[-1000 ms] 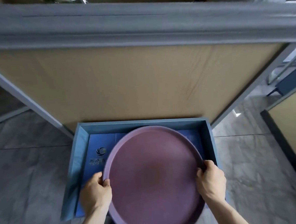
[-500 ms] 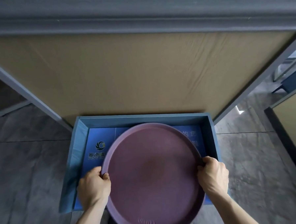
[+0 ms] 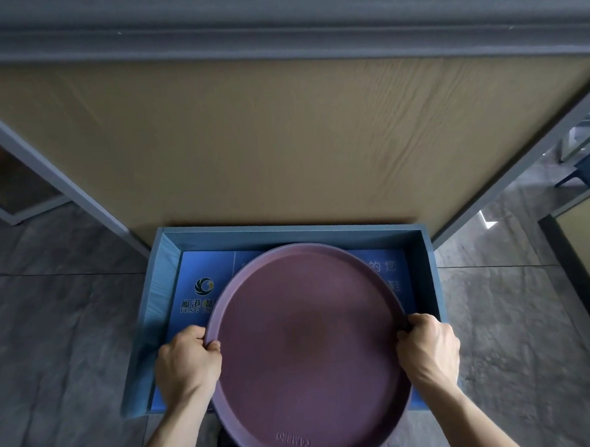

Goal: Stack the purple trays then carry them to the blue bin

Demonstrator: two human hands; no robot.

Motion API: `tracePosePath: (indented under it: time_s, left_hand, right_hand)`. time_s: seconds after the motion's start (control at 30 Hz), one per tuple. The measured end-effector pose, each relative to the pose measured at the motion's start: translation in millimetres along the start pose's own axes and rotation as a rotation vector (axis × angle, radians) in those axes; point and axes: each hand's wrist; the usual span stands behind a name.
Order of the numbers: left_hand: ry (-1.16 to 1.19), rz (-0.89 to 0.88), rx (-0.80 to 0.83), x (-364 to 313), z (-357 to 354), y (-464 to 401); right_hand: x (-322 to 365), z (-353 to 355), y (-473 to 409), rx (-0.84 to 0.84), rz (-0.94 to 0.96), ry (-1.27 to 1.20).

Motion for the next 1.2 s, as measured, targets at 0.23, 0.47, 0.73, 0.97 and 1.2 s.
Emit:
tracePosePath:
  time_s: [0.23,0.47,0.73,0.97,1.2]
  left_hand:
    - [-0.021,0.017,0.013,-5,6,-1]
    - [0.003,0.004,0.048,-2,8,-3]
    - [0.067,0.026,0.076,0,9,-6]
    - [-0.176,-0.079,0.17,-9,16,-1]
    - [-0.187,-0.212,0.178,-34,60,10]
  right_hand:
    - [-1,-2,-1,-0.011,0.015,0.011]
    - [-2,-5,-2,-0.019,0.024,0.01]
    - [-3,-8,-3,-0.025,0.001,-0.002]
    - [1,1,2,0.03,0.01,0.044]
    - [20,53,32,0.072,0.275,0.088]
Point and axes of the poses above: each hand's wrist, its own y-axis away from the middle knuckle, its own z-axis out of the back of the hand, x = y × z, and after that the axes turned 10 degrees about -z, right-handed
